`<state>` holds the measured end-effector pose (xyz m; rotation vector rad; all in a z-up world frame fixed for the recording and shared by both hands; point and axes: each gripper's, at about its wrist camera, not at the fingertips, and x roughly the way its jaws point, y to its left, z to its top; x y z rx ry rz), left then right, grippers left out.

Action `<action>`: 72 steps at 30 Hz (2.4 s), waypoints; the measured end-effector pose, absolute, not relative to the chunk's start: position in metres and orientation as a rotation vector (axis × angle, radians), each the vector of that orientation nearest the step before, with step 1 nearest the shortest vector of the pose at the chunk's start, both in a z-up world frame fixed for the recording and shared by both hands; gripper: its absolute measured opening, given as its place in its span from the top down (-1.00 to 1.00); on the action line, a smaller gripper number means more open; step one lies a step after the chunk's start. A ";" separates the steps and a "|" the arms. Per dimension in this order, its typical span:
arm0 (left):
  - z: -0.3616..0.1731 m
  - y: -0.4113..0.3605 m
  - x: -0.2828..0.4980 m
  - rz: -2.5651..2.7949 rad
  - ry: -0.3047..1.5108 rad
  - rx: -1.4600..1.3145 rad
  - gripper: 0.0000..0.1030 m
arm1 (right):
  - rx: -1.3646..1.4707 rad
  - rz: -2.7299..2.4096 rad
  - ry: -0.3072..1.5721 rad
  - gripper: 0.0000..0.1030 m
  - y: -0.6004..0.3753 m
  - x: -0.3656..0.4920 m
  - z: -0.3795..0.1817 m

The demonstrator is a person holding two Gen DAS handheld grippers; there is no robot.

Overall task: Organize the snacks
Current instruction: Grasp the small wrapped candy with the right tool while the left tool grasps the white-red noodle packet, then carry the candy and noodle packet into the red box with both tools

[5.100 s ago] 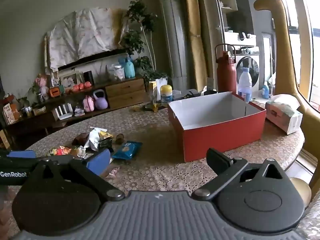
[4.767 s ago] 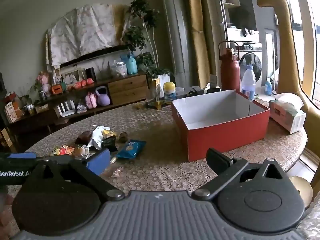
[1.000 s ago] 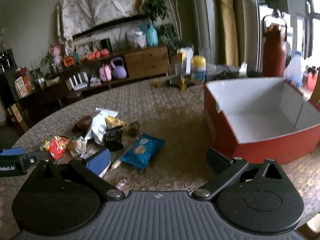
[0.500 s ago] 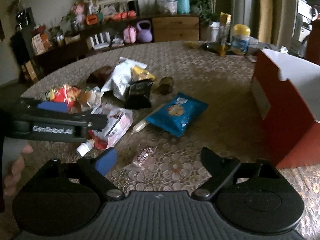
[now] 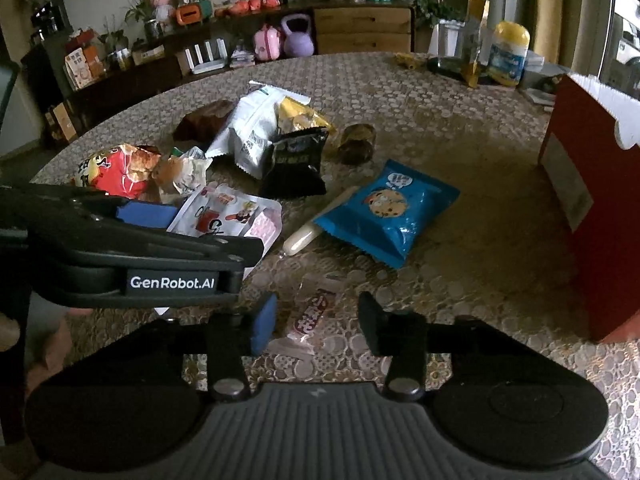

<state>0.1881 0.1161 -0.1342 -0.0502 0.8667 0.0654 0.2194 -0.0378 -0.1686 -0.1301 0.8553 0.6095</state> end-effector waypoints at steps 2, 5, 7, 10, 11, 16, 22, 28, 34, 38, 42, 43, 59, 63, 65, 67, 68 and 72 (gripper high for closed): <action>-0.134 0.118 0.189 0.058 0.869 -0.070 -0.32 | -0.127 0.599 0.868 0.27 -0.036 0.222 -0.171; -0.134 0.118 0.189 0.055 0.871 -0.071 -0.31 | -0.122 0.590 0.880 0.47 -0.036 0.223 -0.173; -0.133 0.118 0.189 0.057 0.871 -0.066 -0.31 | -0.120 0.588 0.884 0.60 -0.036 0.224 -0.173; -0.133 0.119 0.189 0.059 0.866 -0.079 -0.30 | -0.113 0.582 0.888 0.68 -0.037 0.224 -0.173; -0.133 0.120 0.188 0.061 0.866 -0.087 -0.30 | -0.110 0.580 0.888 0.68 -0.037 0.224 -0.172; -0.132 0.121 0.184 0.069 0.868 -0.105 -0.29 | -0.088 0.579 0.879 0.69 -0.045 0.221 -0.168; -0.128 0.120 0.172 0.078 0.878 -0.147 -0.28 | -0.054 0.586 0.868 0.69 -0.058 0.212 -0.158; -0.118 0.115 0.154 0.079 0.864 -0.166 -0.28 | -0.035 0.598 0.845 0.69 -0.075 0.199 -0.140; -0.095 0.103 0.140 0.057 0.823 -0.174 -0.28 | -0.024 0.614 0.808 0.69 -0.096 0.187 -0.117; -0.074 0.085 0.134 0.028 0.788 -0.163 -0.28 | -0.027 0.619 0.773 0.69 -0.110 0.180 -0.101; -0.054 0.065 0.132 -0.008 0.751 -0.142 -0.28 | -0.022 0.612 0.741 0.69 -0.124 0.177 -0.085; -0.050 0.060 0.133 -0.017 0.743 -0.139 -0.28 | -0.022 0.610 0.732 0.69 -0.128 0.177 -0.081; 0.001 -0.028 0.184 -0.161 0.676 -0.054 -0.28 | 0.011 0.479 0.654 0.69 -0.211 0.216 -0.047; 0.008 -0.050 0.203 -0.188 0.664 -0.049 -0.28 | 0.027 0.423 0.654 0.69 -0.234 0.237 -0.047; 0.011 -0.061 0.215 -0.200 0.655 -0.037 -0.28 | 0.036 0.393 0.654 0.69 -0.247 0.247 -0.047; 0.013 -0.073 0.229 -0.203 0.650 -0.023 -0.28 | 0.042 0.362 0.656 0.69 -0.259 0.260 -0.047; 0.013 -0.079 0.236 -0.204 0.650 -0.015 -0.28 | 0.044 0.346 0.657 0.69 -0.266 0.267 -0.047; 0.010 -0.102 0.262 -0.216 0.650 0.014 -0.28 | 0.047 0.296 0.662 0.69 -0.289 0.289 -0.052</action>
